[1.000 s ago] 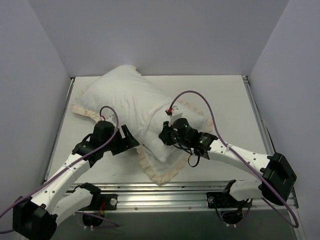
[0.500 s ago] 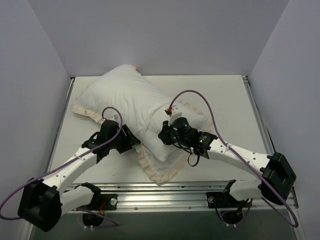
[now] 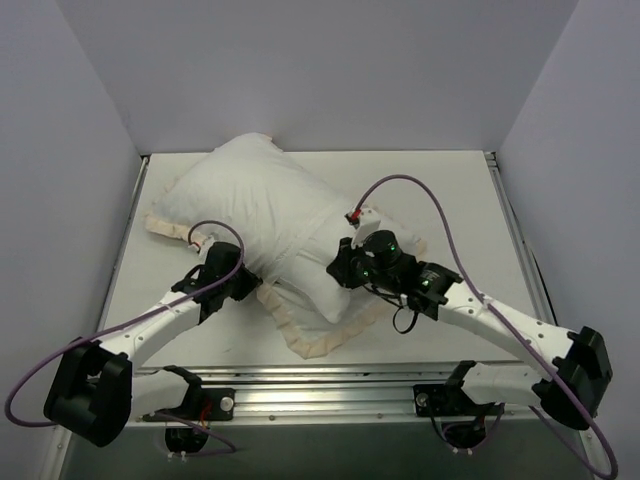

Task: Remove the pillowcase from the pillow

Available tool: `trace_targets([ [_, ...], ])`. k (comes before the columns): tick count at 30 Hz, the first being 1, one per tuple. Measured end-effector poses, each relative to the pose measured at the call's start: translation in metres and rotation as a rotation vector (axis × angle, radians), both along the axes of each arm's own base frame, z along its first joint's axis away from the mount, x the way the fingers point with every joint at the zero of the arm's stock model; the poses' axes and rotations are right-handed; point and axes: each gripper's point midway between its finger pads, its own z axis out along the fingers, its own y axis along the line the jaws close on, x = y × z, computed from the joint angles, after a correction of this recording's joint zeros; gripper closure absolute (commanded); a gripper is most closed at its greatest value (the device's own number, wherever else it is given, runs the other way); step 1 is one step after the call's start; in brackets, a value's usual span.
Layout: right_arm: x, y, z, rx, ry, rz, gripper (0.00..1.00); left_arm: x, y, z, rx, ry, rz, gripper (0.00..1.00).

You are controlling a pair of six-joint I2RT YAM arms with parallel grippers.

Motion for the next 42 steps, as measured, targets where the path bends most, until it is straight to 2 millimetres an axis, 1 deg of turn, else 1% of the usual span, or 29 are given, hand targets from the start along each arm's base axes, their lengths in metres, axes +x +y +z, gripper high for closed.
trace_targets([
  [2,-0.003,-0.013,0.024,0.029,-0.01,-0.002,1.0,0.005,0.014,-0.003,0.003,-0.021,0.088,0.98],
  [5,-0.014,-0.042,0.07,0.076,-0.05,-0.003,1.0,0.01,0.032,-0.002,-0.028,-0.067,0.214,0.98],
  [8,-0.034,-0.062,0.11,0.11,-0.098,0.031,1.0,0.017,0.036,0.006,-0.069,-0.105,0.279,0.98],
  [9,-0.042,-0.065,0.118,0.117,-0.108,0.054,1.0,0.02,0.035,0.008,-0.08,-0.112,0.286,0.98],
  [10,-0.049,-0.067,0.121,0.121,-0.11,0.079,1.0,0.022,0.034,0.01,-0.087,-0.115,0.29,0.98],
  [12,-0.061,-0.068,0.114,0.114,-0.087,0.122,1.0,0.028,0.032,0.011,-0.091,-0.113,0.296,0.98],
  [13,-0.066,-0.067,0.104,0.105,-0.063,0.144,1.0,0.03,0.032,0.011,-0.084,-0.113,0.3,0.98],
  [15,-0.072,-0.065,0.078,0.089,-0.006,0.175,1.0,0.035,0.036,0.009,-0.061,-0.112,0.315,0.98],
  [16,-0.078,-0.064,0.058,0.073,0.04,0.194,1.0,0.036,0.039,0.007,-0.046,-0.112,0.318,0.97],
  [17,-0.08,-0.064,0.048,0.063,0.065,0.199,1.0,0.037,0.042,0.005,-0.032,-0.111,0.321,0.96],
  [18,-0.084,-0.064,0.034,0.053,0.099,0.209,1.0,0.036,0.045,0.005,-0.019,-0.11,0.315,0.93],
  [20,-0.09,-0.063,0.008,0.032,0.165,0.226,0.94,0.035,0.047,0.004,0.008,-0.112,0.291,0.88],
  [21,-0.093,-0.062,-0.002,0.025,0.192,0.236,0.81,0.033,0.048,0.005,0.023,-0.11,0.276,0.82],
  [22,-0.095,-0.061,-0.008,0.022,0.211,0.245,0.73,0.03,0.049,0.005,0.042,-0.106,0.257,0.76],
  [23,-0.097,-0.059,-0.011,0.025,0.226,0.257,0.65,0.027,0.05,0.007,0.062,-0.102,0.24,0.67],
  [24,-0.098,-0.057,-0.011,0.032,0.236,0.269,0.52,0.025,0.052,0.011,0.082,-0.105,0.224,0.58],
  [25,-0.099,-0.054,-0.009,0.042,0.237,0.284,0.47,0.023,0.055,0.017,0.101,-0.11,0.21,0.43],
  [26,-0.1,-0.052,-0.008,0.049,0.234,0.299,0.43,0.022,0.057,0.024,0.118,-0.119,0.198,0.36],
  [27,-0.101,-0.05,-0.005,0.051,0.232,0.316,0.37,0.021,0.06,0.034,0.127,-0.133,0.19,0.29],
  [28,-0.1,-0.048,-0.002,0.049,0.23,0.328,0.34,0.02,0.062,0.043,0.139,-0.15,0.179,0.18],
  [29,-0.098,-0.047,0.002,0.041,0.229,0.333,0.3,0.018,0.064,0.054,0.152,-0.167,0.164,0.14],
  [30,-0.093,-0.044,0.008,0.036,0.218,0.336,0.25,0.017,0.064,0.065,0.158,-0.189,0.151,0.12],
  [32,-0.082,-0.039,0.021,0.031,0.185,0.33,0.21,0.015,0.066,0.087,0.18,-0.226,0.12,0.06],
  [33,-0.076,-0.038,0.027,0.03,0.166,0.32,0.17,0.015,0.066,0.098,0.193,-0.238,0.102,0.05],
  [36,-0.052,-0.042,0.046,0.022,0.097,0.255,0.11,0.018,0.063,0.129,0.233,-0.274,0.031,0.05],
  [37,-0.04,-0.045,0.052,0.014,0.072,0.216,0.11,0.02,0.06,0.142,0.246,-0.289,-0.004,0.05],
  [39,-0.016,-0.055,0.059,-0.001,0.044,0.135,0.11,0.026,0.052,0.161,0.258,-0.312,-0.064,0.05],
  [40,0.0,-0.062,0.061,-0.006,0.035,0.086,0.12,0.031,0.047,0.169,0.261,-0.327,-0.092,0.05],
  [42,0.03,-0.081,0.056,-0.002,0.044,-0.011,0.13,0.038,0.034,0.18,0.268,-0.349,-0.154,0.05],
])
